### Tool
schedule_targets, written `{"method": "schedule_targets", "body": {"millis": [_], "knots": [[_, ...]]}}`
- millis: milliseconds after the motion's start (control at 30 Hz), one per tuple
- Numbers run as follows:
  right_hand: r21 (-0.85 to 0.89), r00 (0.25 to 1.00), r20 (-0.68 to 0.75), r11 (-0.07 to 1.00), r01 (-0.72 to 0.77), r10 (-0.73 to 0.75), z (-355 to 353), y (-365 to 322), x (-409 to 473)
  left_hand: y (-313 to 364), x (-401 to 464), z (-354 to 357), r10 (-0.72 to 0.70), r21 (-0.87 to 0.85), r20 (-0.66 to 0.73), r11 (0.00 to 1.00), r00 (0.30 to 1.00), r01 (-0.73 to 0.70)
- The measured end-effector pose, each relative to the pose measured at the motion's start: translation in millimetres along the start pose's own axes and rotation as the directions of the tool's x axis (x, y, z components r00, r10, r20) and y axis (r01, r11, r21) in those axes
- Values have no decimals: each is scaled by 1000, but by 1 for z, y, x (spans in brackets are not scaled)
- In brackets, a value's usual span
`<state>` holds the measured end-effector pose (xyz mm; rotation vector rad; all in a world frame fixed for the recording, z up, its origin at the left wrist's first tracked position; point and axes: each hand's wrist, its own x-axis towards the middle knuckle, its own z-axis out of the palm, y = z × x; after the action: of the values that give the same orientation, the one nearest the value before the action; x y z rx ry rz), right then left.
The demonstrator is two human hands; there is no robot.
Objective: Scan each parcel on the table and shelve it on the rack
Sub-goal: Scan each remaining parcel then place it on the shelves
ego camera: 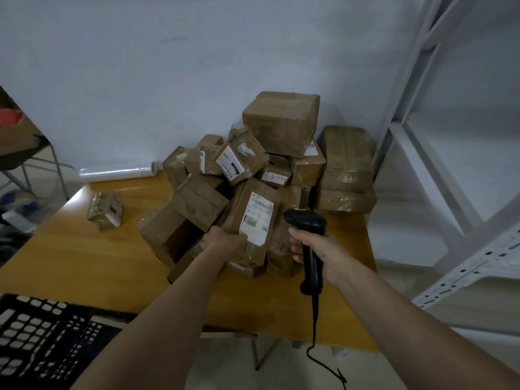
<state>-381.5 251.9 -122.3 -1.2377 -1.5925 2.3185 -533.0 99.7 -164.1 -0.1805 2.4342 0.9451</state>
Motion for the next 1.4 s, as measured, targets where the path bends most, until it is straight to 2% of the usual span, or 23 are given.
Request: {"method": "schedule_targets", "body": {"millis": [167, 300, 400, 600, 800, 933, 1033, 1133, 1233, 1400], "knots": [[-35, 997, -13, 997, -74, 73, 2, 4, 21, -6, 15, -3, -70, -235, 53, 969, 996, 81], [-81, 993, -32, 990, -115, 113, -2, 12, 33, 1, 13, 0, -75, -194, 98, 977, 992, 92], [-106, 990, 11, 984, -141, 143, 0, 19, 36, -1, 10, 4, -82, -168, 150, 980, 985, 107], [-29, 977, 49, 978, -205, 206, 5, 34, 43, -8, 10, 12, -106, -150, 135, 981, 985, 126], [46, 974, 109, 977, -207, 201, 13, 44, 50, -7, 7, 22, -223, -322, 129, 912, 966, 253], [74, 968, 116, 970, -233, 224, 16, 47, 51, -12, 6, 29, -223, -376, 57, 898, 973, 228], [81, 973, 126, 976, -204, 193, 14, 45, 50, -14, 7, 23, -190, -430, 55, 881, 980, 195], [87, 974, 149, 979, -185, 171, 8, 40, 50, -12, 4, 11, -159, -461, 127, 864, 979, 200], [103, 971, 189, 980, -171, 150, 1, 34, 46, -12, -4, -3, -136, -449, 256, 860, 957, 242], [310, 993, 69, 944, -108, 91, -4, 23, 38, -19, -19, -18, -32, -571, 473, 750, 881, 334]]}}
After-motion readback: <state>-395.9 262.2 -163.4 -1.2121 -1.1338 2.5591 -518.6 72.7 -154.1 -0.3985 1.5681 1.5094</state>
